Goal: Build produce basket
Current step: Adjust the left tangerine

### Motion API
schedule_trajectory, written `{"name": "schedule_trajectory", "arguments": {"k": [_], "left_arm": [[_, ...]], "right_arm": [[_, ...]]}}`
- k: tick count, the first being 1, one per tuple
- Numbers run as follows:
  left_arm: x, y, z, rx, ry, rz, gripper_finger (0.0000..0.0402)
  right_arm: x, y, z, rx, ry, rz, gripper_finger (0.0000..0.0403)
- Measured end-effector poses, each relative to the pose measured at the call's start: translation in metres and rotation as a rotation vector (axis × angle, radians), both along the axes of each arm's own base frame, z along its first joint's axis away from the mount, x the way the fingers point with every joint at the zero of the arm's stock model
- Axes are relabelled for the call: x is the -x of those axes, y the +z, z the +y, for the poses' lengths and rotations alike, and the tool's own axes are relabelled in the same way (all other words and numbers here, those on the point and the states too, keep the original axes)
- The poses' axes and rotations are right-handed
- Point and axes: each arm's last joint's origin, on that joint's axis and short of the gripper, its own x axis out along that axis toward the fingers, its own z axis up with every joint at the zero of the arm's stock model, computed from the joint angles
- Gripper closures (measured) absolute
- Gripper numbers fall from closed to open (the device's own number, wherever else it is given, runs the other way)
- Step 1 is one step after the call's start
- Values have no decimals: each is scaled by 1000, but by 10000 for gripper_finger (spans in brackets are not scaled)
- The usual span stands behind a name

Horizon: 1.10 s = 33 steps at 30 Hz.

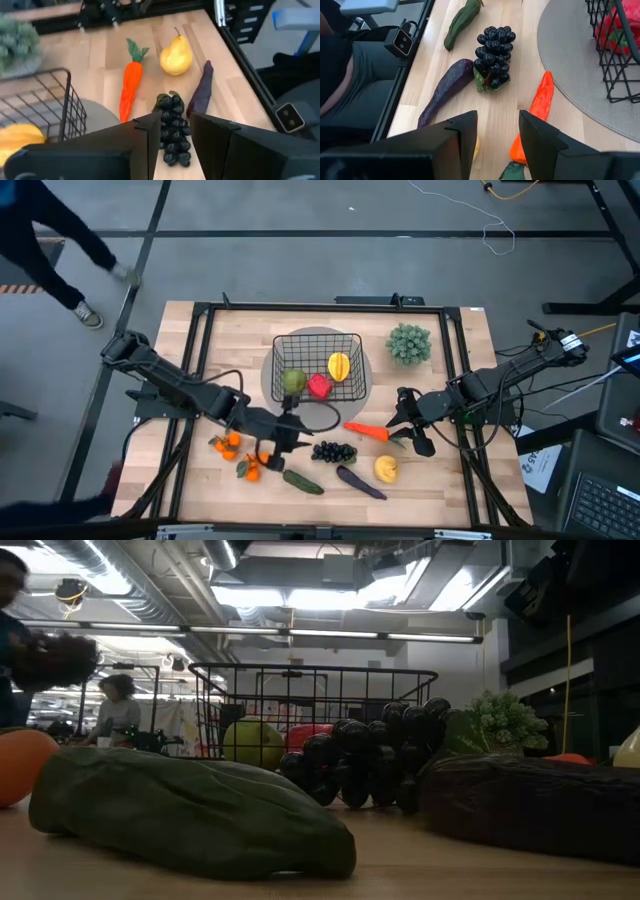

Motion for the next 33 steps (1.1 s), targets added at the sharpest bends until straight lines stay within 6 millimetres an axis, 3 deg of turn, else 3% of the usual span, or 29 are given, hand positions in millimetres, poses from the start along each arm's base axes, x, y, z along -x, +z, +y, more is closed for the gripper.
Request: {"name": "schedule_trajectory", "arguments": {"k": [4, 8, 14, 25, 29, 33], "left_arm": [[5, -4, -6, -130, -77, 28, 307], [17, -17, -8, -196, -105, 193, 307], [32, -33, 0, -78, 58, 427, 307], [92, -51, 7, 79, 297, 1118, 307], [105, -51, 4, 109, 479, 1196, 308], [111, -51, -6, 138, 558, 1150, 308]], "right_arm": [[0, 0, 0, 0, 0, 0, 269], [0, 0, 0, 1, 1, 0, 269], [0, 0, 0, 1, 1, 0, 269], [0, 0, 0, 1, 1, 1, 269], [0, 0, 0, 1, 1, 0, 269], [0, 0, 0, 1, 0, 0, 269]]}}
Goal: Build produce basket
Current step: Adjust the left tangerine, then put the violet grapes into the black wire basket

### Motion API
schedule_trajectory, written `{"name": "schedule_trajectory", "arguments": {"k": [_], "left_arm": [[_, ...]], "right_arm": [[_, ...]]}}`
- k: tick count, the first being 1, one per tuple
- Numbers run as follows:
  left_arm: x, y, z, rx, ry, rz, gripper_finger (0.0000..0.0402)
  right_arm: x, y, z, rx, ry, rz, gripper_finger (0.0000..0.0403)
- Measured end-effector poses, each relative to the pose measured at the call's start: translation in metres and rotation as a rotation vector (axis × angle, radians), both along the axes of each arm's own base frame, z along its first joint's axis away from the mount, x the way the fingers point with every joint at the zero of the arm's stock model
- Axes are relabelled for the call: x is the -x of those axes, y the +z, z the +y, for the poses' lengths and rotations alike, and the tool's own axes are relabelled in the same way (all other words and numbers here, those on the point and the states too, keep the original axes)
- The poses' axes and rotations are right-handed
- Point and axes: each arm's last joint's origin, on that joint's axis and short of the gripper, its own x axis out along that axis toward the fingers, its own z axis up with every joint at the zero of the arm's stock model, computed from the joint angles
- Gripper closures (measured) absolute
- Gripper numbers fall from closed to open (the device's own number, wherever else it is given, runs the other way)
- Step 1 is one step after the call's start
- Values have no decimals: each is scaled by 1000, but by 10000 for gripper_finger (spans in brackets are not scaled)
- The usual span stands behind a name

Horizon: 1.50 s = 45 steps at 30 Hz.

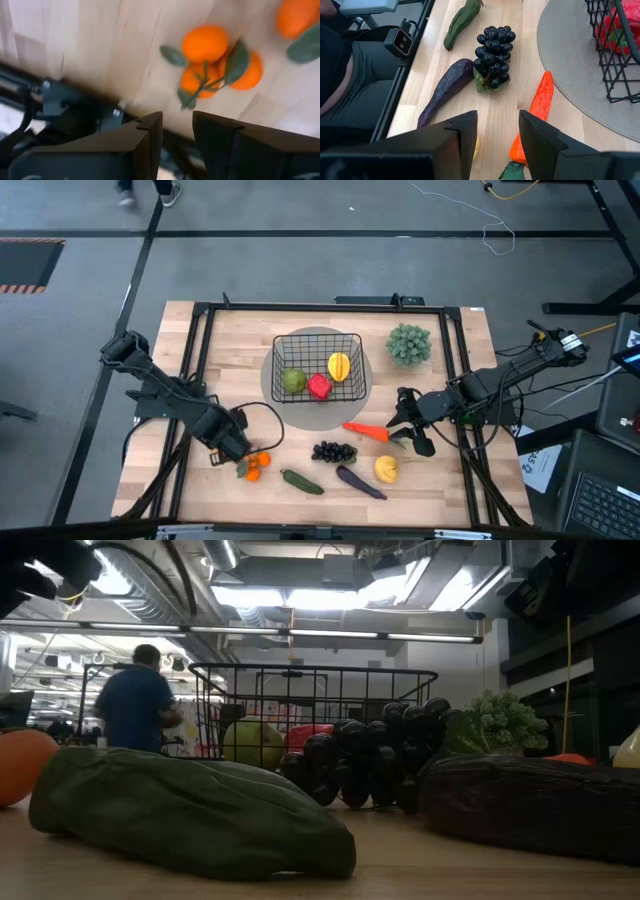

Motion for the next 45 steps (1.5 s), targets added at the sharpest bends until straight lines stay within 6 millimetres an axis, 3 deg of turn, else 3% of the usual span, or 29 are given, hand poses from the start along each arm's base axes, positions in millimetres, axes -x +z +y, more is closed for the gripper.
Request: {"name": "schedule_trajectory", "arguments": {"k": [5, 11, 18, 27, 33, 41, 43, 45], "left_arm": [[3, 0, -17, -43, -68, -145, 308], [25, -7, -35, -53, -131, -127, 308], [47, -36, -36, -131, -81, -118, 308], [48, -80, -24, -97, -78, -198, 308], [19, -83, -11, -183, -264, -368, 308], [-54, -64, 12, -205, -790, -709, 308], [-68, -52, 19, -219, -813, -750, 308], [-73, -40, 25, -198, -705, -719, 308]], "right_arm": [[0, 0, 0, 0, 0, 0, 269], [0, 0, 0, 0, 0, 0, 269], [0, 0, 0, 0, 0, 0, 269], [0, 0, 0, 0, 1, 0, 269], [0, 0, 0, -4, 3, 4, 269], [0, 0, 0, -9, 10, 7, 269], [0, 0, 0, -11, 11, 8, 269], [0, 0, 0, -13, 12, 8, 269]]}}
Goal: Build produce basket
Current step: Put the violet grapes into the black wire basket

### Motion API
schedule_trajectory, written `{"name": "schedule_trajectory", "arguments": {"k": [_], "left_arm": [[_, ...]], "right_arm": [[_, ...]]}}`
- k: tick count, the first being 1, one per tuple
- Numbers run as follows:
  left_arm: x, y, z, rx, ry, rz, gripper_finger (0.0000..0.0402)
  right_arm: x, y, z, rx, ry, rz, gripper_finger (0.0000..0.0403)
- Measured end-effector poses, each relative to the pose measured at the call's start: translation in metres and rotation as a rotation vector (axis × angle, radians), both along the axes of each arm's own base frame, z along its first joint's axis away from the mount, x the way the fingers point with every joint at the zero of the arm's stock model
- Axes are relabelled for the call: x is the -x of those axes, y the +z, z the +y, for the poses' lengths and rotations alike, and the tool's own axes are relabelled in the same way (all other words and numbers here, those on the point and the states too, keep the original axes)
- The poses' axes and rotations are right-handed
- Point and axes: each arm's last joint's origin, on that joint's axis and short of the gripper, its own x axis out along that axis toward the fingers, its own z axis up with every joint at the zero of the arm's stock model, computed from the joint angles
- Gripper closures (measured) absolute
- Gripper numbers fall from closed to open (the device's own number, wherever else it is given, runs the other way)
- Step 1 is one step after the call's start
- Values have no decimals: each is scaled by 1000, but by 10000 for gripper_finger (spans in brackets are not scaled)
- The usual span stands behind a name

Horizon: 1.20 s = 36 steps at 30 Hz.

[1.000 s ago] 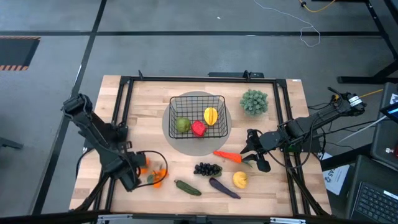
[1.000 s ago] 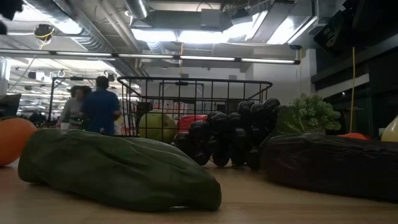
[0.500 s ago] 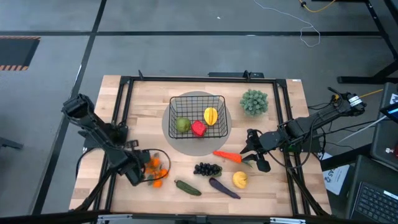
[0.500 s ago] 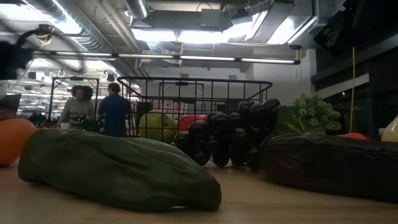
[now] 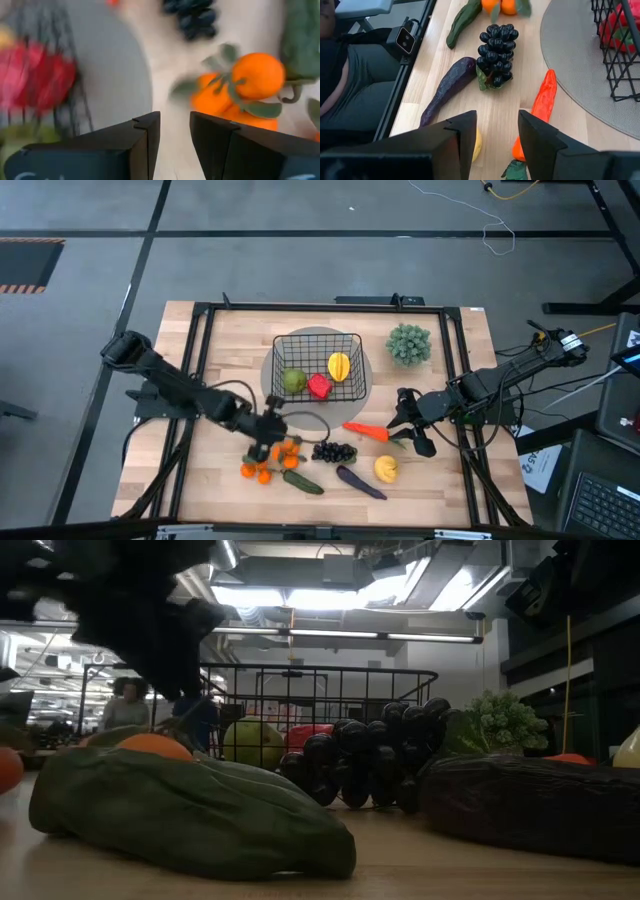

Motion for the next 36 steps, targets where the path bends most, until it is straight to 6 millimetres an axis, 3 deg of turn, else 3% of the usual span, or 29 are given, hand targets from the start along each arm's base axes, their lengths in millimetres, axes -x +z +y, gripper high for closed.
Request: {"name": "schedule_trajectory", "arguments": {"k": [6, 9, 12, 16, 20, 25, 29, 33, 36], "left_arm": [[5, 27, 7, 306, 460, 233, 308], [6, 33, 3, 479, 591, 294, 308], [10, 33, -6, 532, 522, 376, 308], [23, 29, -19, 408, 328, 438, 308], [27, 28, -28, 353, 298, 405, 308], [24, 29, -26, 209, 310, 264, 308], [27, 29, -20, 105, 284, 282, 307], [35, 44, -15, 115, 251, 238, 307], [44, 64, -10, 100, 111, 169, 307]], "right_arm": [[0, 0, 0, 2, 2, 0, 269], [0, 0, 0, 2, 2, 0, 269], [0, 0, 0, 1, 1, 0, 269], [0, 0, 0, 1, 1, 0, 269], [0, 0, 0, 2, 2, -2, 269], [0, 0, 0, 1, 1, -3, 269], [0, 0, 0, 2, 2, -3, 269], [0, 0, 0, 2, 2, -3, 269], [0, 0, 0, 3, 3, -3, 269]]}}
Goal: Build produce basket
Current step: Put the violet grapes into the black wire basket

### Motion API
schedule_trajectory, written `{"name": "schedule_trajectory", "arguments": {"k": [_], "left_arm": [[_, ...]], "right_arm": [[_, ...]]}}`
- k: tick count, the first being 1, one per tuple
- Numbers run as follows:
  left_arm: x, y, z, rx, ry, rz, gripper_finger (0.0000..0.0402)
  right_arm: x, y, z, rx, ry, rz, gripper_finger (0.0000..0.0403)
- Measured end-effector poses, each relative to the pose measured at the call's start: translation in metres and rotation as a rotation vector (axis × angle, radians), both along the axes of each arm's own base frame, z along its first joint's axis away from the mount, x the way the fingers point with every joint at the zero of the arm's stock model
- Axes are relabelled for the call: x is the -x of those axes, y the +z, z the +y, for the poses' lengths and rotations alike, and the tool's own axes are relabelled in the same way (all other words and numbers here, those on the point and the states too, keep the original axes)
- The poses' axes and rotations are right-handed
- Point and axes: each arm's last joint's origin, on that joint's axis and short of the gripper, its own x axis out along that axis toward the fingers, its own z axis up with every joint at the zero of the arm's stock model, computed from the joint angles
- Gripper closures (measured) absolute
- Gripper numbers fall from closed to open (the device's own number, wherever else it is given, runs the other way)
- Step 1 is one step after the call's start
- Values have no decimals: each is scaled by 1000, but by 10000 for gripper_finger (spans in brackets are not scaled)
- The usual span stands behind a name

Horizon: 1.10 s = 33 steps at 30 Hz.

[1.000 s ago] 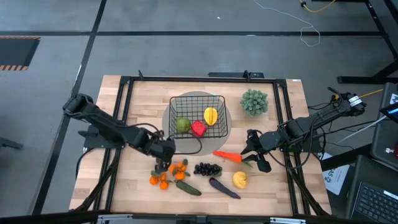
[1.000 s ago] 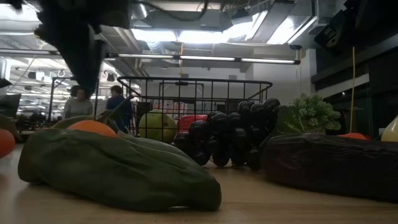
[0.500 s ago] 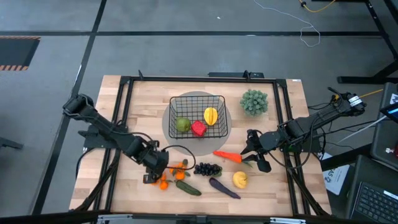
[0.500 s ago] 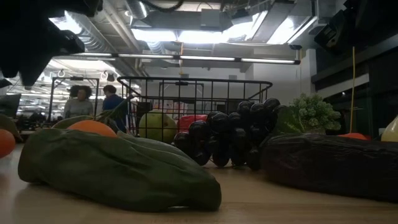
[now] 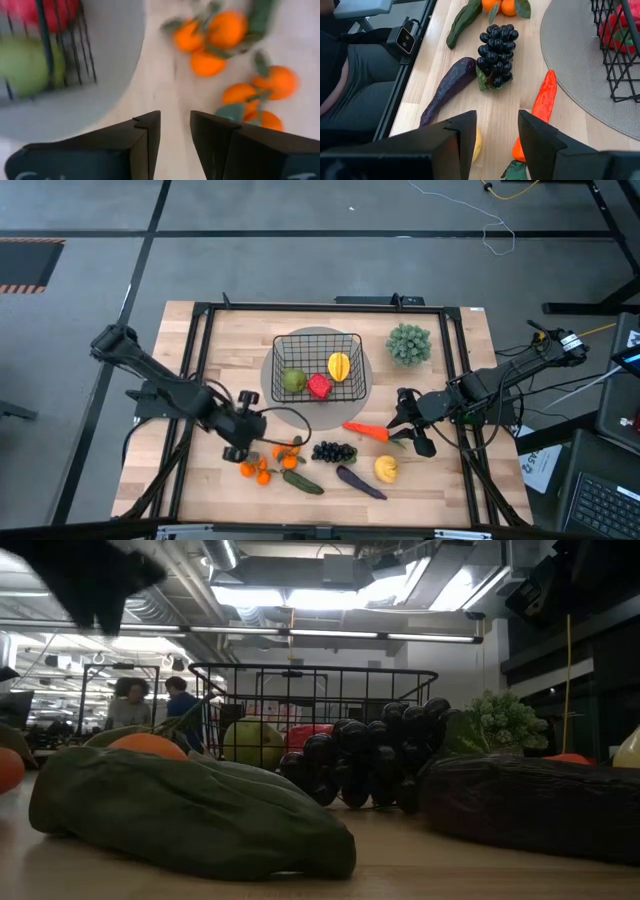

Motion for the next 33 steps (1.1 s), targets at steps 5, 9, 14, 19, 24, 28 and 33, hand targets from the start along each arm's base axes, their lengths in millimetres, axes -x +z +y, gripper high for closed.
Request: {"name": "schedule_trajectory", "arguments": {"k": [5, 9, 14, 19, 24, 28, 33], "left_arm": [[35, 45, 20, 16, -165, -213, 307], [70, 65, 45, 52, -183, -416, 307], [106, 61, 75, 112, -113, -703, 307], [129, 25, 94, 126, 6, -950, 307], [130, -24, 100, 176, 93, -1153, 307], [129, -51, 103, 186, 142, -1204, 307], [123, -66, 106, 230, 209, -1201, 307]], "right_arm": [[0, 0, 0, 0, 0, 1, 269], [0, 0, 0, 1, 0, 1, 269], [0, 0, 0, 1, 0, 1, 269], [0, 0, 0, 1, 1, 1, 269], [0, 0, 0, 1, 0, 1, 269], [0, 0, 0, 1, 0, 0, 269], [0, 0, 0, 2, 1, 0, 269]]}}
